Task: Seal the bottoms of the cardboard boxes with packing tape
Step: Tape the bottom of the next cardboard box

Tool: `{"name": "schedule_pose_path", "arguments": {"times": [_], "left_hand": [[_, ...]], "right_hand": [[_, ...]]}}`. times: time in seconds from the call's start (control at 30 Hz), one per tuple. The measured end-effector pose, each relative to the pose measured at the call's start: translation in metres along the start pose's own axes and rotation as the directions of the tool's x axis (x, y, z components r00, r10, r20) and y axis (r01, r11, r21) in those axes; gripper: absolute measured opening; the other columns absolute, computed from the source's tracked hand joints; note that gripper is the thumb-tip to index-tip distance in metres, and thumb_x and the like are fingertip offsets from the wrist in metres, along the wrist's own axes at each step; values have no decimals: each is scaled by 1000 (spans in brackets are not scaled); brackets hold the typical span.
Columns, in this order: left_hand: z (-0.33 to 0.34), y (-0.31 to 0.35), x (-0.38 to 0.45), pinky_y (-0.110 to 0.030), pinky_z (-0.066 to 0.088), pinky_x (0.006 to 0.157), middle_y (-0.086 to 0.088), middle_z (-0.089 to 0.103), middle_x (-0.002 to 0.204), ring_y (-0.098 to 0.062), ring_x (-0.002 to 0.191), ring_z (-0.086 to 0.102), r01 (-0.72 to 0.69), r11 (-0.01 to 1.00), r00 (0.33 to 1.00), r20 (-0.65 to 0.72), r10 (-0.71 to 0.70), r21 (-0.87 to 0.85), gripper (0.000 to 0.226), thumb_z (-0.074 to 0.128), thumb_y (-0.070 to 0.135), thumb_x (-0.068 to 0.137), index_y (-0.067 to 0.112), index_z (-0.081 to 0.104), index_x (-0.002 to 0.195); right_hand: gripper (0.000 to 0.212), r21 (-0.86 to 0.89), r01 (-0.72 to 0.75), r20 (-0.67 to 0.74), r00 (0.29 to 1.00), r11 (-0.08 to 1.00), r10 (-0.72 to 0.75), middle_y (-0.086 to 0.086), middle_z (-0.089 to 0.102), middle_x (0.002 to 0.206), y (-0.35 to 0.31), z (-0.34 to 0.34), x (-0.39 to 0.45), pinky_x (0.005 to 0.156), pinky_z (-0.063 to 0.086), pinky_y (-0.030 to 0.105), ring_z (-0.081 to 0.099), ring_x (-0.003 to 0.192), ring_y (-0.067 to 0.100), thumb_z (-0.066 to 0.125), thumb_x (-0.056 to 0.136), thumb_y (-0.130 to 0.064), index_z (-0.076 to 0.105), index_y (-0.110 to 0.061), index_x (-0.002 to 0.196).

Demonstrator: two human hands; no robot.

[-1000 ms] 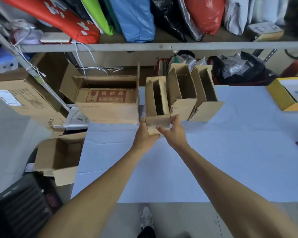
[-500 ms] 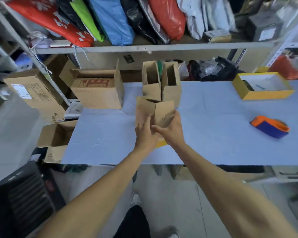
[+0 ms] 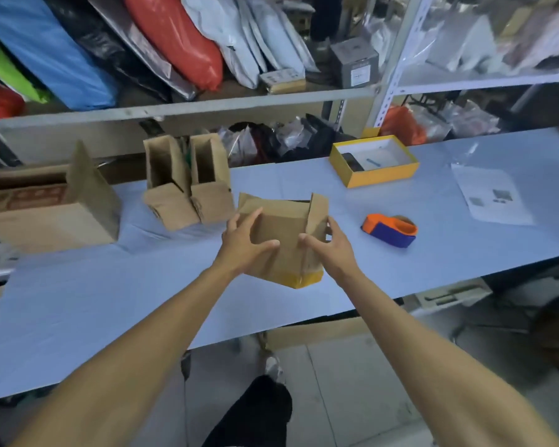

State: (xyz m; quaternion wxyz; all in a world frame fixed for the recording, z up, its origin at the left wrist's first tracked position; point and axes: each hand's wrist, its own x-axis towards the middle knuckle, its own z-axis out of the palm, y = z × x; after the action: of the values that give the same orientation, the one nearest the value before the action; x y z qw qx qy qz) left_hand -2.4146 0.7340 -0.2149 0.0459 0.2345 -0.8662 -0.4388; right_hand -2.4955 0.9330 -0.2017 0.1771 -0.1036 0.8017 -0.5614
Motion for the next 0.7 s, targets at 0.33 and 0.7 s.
{"name": "schedule_pose_path", "arguments": {"times": [0.33, 0.7], "left_hand": [[57, 43, 138, -30, 40, 90, -5, 50, 134, -19, 109, 51, 136, 985, 990, 42, -132, -110, 81, 72, 61, 71, 44, 35, 141], [138, 63, 151, -40, 43, 103, -11, 38, 135, -33, 118, 52, 363, 930, 932, -12, -363, 54, 86, 72, 59, 74, 43, 28, 146]], "right_hand": [[20, 116, -113, 92, 990, 987, 103, -12, 72, 112, -5, -79, 131, 99, 51, 47, 66, 109, 12, 63, 89, -38, 71, -41, 106], [33, -340, -147, 159, 965, 929, 210, 18, 67, 86, 43, -127, 206, 73, 47, 42, 60, 83, 34, 49, 97, -26, 65, 2, 90]]}}
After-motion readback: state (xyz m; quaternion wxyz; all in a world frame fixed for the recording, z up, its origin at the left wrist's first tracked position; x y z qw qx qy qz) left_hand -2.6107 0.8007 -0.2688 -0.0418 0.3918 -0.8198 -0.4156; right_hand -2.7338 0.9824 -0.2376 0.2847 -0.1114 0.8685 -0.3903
